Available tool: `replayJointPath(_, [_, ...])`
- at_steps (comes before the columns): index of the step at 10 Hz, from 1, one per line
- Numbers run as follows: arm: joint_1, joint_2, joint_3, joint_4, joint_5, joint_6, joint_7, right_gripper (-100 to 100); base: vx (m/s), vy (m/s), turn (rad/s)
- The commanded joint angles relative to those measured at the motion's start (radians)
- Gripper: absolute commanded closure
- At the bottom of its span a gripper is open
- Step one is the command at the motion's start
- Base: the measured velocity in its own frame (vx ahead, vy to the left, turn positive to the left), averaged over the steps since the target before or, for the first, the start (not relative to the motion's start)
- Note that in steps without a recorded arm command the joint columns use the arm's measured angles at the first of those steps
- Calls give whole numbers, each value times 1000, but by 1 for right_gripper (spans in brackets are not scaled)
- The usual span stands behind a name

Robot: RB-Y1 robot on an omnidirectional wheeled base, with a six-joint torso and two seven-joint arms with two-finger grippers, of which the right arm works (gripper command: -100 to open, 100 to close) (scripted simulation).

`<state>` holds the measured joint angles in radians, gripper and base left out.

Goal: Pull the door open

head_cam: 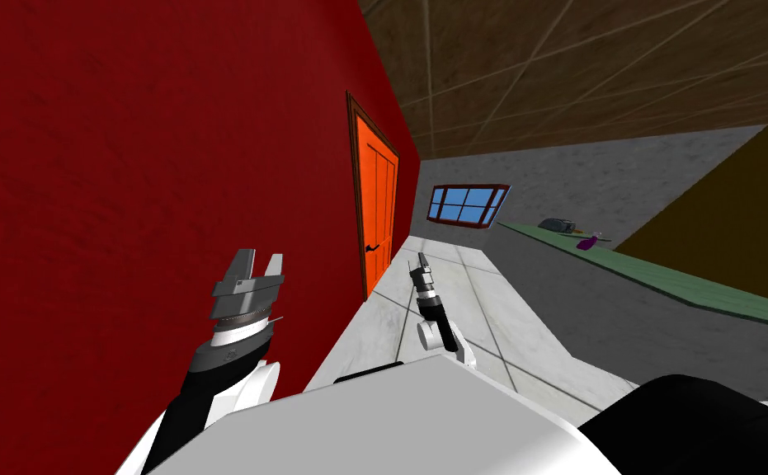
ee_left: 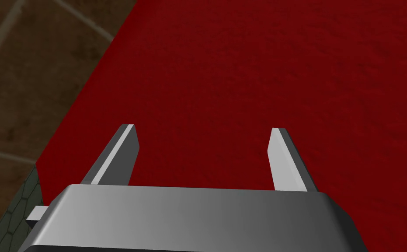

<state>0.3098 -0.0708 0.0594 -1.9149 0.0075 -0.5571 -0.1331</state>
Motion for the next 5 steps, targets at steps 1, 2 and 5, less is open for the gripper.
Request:
replayJointPath(1, [-16, -10, 0, 42, -1, -8, -7, -100, 86, -70, 180])
replayJointPath(2, [-26, -15, 1, 71, 0, -16, -10, -100, 86, -71, 154])
replayJointPath(5, [-56, -31, 4, 158, 0, -40, -20, -100, 74, -84, 169])
